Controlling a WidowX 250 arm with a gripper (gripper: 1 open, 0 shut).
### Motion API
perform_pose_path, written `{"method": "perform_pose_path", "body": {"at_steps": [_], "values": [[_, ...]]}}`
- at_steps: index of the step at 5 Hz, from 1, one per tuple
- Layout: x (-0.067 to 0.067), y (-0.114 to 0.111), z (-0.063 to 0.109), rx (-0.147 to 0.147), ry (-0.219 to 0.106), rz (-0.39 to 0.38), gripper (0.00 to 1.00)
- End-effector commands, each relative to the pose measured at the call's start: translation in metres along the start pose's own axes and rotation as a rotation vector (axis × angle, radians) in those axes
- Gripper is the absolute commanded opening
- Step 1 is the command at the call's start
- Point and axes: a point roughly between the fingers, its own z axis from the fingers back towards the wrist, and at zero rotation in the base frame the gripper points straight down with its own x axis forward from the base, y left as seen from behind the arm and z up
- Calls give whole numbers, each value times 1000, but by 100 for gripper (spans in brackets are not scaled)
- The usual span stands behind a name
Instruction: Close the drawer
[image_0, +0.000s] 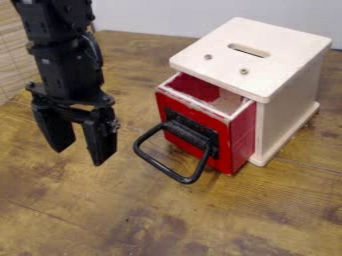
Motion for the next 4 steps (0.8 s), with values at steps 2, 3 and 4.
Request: {"method": "perform_pose_path", "body": {"at_steps": [2,3,4], "values": [[4,0,23,5,-74,-1,100],[4,0,22,7,-72,-3,100],[3,-1,22,8,-69,-5,100]]}}
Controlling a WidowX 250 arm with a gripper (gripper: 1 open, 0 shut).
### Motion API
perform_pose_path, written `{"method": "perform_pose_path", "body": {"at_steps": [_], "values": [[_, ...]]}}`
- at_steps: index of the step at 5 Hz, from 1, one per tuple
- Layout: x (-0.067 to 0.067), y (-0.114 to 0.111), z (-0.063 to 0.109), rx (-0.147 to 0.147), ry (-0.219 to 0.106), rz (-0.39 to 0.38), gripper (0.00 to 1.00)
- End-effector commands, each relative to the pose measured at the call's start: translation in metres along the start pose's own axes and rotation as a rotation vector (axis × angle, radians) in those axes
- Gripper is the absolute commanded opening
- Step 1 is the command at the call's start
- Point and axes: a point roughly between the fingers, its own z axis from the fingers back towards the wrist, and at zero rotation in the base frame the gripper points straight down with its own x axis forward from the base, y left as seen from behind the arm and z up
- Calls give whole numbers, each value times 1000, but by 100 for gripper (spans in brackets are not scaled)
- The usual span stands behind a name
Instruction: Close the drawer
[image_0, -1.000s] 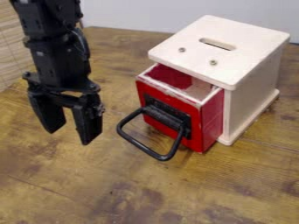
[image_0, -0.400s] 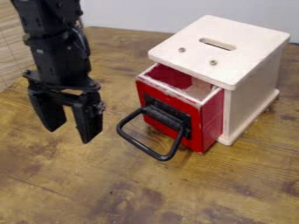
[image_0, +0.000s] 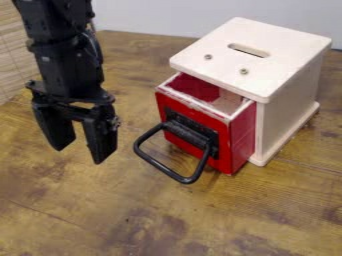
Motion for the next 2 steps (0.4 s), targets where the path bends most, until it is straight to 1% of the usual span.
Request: {"method": "perform_pose_path", "body": {"at_steps": [1,2], "values": [[5,-1,19,7,-70,-9,100],[6,-2,18,5,-71,-12,100]]}}
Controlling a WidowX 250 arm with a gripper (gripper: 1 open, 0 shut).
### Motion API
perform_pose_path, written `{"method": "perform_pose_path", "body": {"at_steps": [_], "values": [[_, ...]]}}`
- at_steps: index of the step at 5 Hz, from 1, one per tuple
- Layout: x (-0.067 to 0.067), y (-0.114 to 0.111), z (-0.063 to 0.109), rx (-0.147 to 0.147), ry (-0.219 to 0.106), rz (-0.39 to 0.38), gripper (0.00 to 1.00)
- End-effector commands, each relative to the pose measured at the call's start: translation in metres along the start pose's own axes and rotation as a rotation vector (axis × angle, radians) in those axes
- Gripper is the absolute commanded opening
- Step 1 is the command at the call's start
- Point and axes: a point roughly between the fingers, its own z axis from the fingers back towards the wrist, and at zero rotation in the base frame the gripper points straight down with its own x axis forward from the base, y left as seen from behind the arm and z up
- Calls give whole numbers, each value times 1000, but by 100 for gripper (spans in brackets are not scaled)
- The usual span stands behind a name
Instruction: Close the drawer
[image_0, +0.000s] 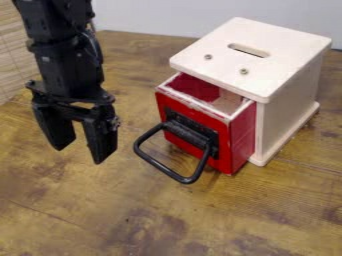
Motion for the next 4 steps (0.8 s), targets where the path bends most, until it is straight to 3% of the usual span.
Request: {"method": "perform_pose_path", "body": {"at_steps": [1,4], "values": [[7,-2,17,2,-65,-12,100],[11,-3,13,-3,-62,-19,100]]}}
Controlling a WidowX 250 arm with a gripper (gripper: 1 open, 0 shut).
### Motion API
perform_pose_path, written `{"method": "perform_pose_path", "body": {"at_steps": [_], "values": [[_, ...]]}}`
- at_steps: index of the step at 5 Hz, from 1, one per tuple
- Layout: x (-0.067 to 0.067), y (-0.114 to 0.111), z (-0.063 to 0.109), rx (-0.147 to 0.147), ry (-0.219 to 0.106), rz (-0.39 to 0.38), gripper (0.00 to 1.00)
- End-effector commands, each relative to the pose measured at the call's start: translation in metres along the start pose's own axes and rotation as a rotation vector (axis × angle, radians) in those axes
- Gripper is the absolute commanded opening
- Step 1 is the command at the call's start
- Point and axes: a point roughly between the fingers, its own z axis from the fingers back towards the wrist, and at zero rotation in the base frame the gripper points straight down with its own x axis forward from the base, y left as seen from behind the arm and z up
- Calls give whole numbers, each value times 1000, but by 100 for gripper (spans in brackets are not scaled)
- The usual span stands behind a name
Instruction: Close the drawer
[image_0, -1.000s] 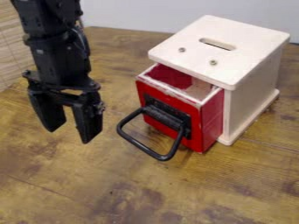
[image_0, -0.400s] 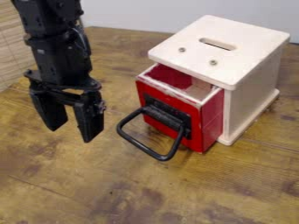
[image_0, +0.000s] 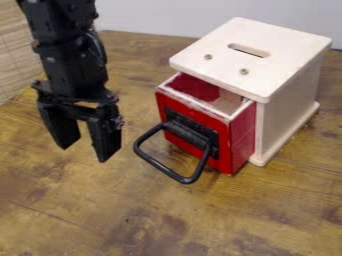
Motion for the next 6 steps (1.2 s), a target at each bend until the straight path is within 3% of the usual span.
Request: {"method": "perform_pose_path", "body": {"at_steps": [1,6], "values": [[6,-1,14,5,-50,-12,100],[5,2,14,15,-47,-22,100]]}}
